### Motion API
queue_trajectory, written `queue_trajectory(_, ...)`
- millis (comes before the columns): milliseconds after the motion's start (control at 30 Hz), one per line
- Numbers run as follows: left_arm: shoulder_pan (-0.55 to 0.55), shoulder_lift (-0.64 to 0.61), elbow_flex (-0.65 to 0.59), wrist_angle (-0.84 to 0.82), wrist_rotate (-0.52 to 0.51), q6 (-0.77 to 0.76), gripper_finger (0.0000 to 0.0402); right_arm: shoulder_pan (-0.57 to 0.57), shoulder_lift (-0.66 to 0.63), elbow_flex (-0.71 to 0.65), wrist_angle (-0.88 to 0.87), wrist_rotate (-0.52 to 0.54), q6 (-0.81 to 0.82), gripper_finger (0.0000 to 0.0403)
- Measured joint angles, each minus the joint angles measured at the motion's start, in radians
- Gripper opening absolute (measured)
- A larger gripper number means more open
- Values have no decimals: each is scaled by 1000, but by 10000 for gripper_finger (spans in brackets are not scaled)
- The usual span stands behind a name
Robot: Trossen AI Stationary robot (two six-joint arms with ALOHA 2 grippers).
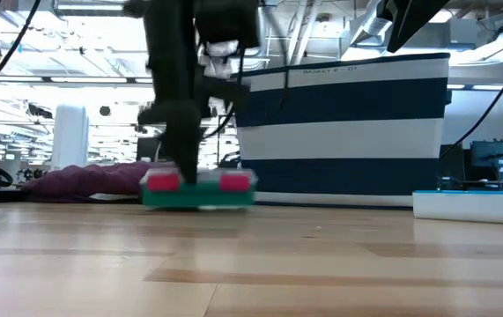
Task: Pick & place medical supplies in basket/bin
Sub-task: Put the green first aid kit into the blue bin
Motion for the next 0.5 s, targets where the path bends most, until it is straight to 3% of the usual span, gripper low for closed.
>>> queue_trajectory(200,-17,-31,247,-170,-13,41,1,28,0,1,-37,-3,64,159)
queue_trajectory(500,-19,-58,722,-297,-40,175,0,202,0,1,-79,6,197,159)
